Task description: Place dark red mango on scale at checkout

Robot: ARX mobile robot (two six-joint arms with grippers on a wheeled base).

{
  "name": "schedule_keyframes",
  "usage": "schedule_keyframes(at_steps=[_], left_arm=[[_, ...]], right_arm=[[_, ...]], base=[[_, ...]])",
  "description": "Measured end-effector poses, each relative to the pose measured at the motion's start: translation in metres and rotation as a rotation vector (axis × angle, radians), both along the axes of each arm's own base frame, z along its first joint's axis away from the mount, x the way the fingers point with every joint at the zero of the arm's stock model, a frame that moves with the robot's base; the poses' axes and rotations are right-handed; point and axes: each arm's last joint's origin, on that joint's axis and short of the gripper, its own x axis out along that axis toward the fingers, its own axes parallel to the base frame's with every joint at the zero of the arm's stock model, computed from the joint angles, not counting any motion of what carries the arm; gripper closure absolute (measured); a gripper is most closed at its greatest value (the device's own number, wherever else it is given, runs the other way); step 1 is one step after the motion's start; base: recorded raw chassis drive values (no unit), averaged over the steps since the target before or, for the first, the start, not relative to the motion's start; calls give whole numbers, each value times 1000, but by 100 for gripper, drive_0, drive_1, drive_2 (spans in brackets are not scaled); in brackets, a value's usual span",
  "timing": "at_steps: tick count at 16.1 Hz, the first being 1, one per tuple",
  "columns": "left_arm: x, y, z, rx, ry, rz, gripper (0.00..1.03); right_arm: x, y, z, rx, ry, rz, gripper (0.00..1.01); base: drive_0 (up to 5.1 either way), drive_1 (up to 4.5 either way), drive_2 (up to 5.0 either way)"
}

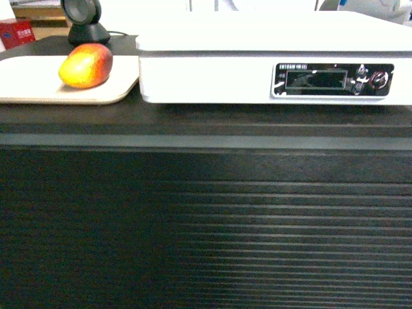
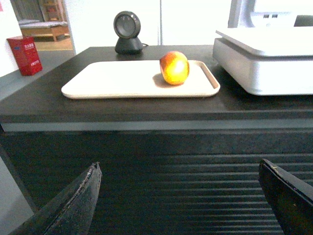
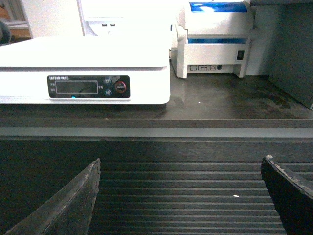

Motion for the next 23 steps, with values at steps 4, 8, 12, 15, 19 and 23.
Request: schedule_keyframes(at_steps=[4,8,12,15,19,23], left_arm=[[0,0,0,0,0,0,5],[0,0,0,0,-4,0,5],[0,0,0,0,0,0,5],[0,0,0,0,0,0,5],[0,0,0,0,0,0,5],[0,0,0,0,0,0,5]], right_arm=[[0,0,0,-1,0,0,3],[0,0,0,-1,-3,0,3],[0,0,0,-1,0,1,3],[0,0,0,-1,0,0,3],[0,0,0,-1,0,1,3],[0,0,0,-1,0,1,3]], base=[[0,0,0],[0,0,0],[0,0,0],[0,0,0],[0,0,0],[0,0,0]])
